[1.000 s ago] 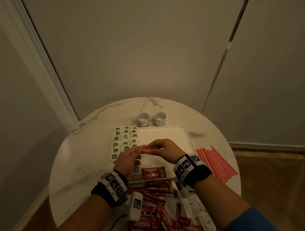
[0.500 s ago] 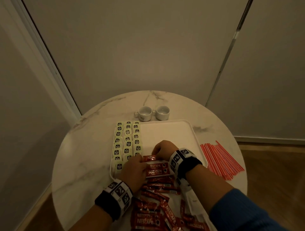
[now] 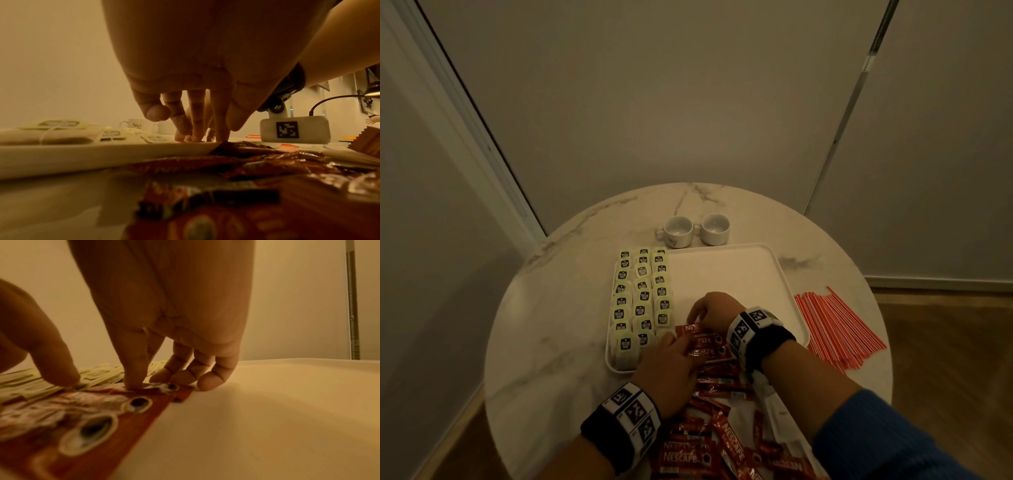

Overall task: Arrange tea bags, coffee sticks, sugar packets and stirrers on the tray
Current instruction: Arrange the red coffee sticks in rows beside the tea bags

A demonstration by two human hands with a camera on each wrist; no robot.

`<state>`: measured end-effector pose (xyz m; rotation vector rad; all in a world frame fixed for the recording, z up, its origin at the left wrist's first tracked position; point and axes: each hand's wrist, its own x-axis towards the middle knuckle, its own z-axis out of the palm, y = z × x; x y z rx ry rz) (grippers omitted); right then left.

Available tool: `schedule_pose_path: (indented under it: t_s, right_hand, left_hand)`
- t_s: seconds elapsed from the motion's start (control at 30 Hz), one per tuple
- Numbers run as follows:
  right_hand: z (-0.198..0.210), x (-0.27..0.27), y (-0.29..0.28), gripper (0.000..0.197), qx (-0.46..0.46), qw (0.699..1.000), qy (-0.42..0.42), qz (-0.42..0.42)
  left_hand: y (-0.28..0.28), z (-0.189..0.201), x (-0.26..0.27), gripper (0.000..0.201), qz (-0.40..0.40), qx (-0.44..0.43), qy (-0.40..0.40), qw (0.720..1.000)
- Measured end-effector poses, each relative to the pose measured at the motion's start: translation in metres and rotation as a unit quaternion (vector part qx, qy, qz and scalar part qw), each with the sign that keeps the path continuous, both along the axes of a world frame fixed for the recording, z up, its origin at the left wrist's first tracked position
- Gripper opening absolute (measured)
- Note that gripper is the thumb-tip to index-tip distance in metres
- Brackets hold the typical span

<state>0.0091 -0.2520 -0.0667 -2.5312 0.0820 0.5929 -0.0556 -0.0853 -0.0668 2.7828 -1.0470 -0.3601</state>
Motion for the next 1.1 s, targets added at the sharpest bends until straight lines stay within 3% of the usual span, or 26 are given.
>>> schedule_pose_path:
  t_s: [0.53, 0.7, 0.8, 1.0, 1.07, 1.1]
  right_hand:
    - [0.0, -0.003, 0.002, 0.024, 0.005, 1.0, -0.011, 0.003]
    - [0.012, -0.012, -0.007, 0.021, 0.043, 0.995, -0.085, -0.043]
    - [0.024, -0.033, -0.007, 0.02, 0.094, 0.981, -0.143, -0.086]
    - [0.027, -0.085, 0.012, 0.018, 0.134, 0.972, -0.171, -0.092]
    - [0.023, -0.093, 0.016, 0.016, 0.143, 0.968, -0.182, -0.096]
    - [0.022, -0.095, 0.016, 0.015, 0.15, 0.965, -0.189, -0.103]
  left_hand:
    - [0.003, -0.005, 0.002, 0.044, -0.008, 0.015, 0.006, 1.0]
    - [0.011, 0.002, -0.002, 0.057, -0.013, -0.022, 0.028, 0.999]
    - [0.017, 0.008, -0.013, 0.056, -0.086, -0.02, 0.064, 0.994]
    - [0.024, -0.001, -0.033, 0.1, -0.161, 0.08, 0.08, 0.981]
    - [0.032, -0.002, -0.038, 0.102, -0.192, 0.131, 0.054, 0.971]
    - [0.035, -0.004, -0.04, 0.102, -0.169, 0.167, 0.049, 0.97]
